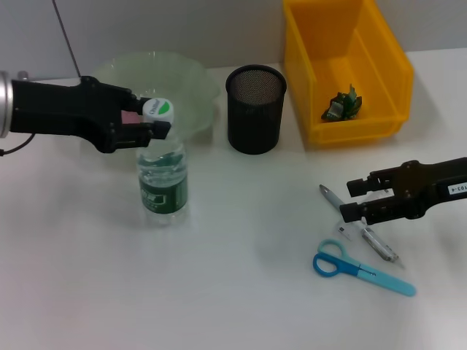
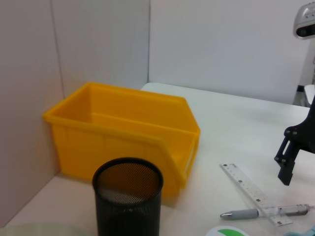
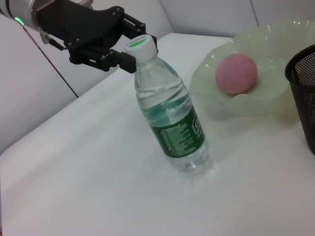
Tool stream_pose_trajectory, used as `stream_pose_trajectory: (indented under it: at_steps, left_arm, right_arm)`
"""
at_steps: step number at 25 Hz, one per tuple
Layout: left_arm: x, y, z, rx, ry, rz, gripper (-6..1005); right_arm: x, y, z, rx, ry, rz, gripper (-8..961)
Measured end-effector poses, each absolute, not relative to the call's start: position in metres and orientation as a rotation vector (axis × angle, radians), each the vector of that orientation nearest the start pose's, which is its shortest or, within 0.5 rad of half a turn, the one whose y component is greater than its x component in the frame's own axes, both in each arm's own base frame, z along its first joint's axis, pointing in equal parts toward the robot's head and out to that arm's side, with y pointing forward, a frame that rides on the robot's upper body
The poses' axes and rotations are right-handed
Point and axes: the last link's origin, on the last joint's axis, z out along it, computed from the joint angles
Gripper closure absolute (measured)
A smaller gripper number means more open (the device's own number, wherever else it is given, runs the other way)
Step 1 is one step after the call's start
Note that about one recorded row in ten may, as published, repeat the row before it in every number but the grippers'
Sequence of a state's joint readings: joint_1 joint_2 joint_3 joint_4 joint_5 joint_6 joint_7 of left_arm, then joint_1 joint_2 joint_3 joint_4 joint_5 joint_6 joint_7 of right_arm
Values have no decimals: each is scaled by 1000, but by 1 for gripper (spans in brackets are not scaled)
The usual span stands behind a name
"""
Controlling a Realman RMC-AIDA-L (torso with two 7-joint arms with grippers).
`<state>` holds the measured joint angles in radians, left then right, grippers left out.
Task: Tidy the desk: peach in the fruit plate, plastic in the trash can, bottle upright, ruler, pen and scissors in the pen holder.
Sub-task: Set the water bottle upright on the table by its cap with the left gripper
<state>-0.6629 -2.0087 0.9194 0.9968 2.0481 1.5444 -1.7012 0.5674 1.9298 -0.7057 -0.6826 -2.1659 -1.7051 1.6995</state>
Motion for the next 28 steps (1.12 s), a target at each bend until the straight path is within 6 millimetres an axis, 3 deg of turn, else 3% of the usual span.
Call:
stream_pose_trajectory:
  at_steps: [12, 28]
  left_arm:
    - [-215, 376, 68, -2732, -487, -440, 490]
    - [-242, 369, 90, -2594, -534, -525, 477]
  right_arm:
    - [277, 333, 49, -2847, 940, 443, 232]
    - [275, 333, 48, -2860, 916, 443, 232]
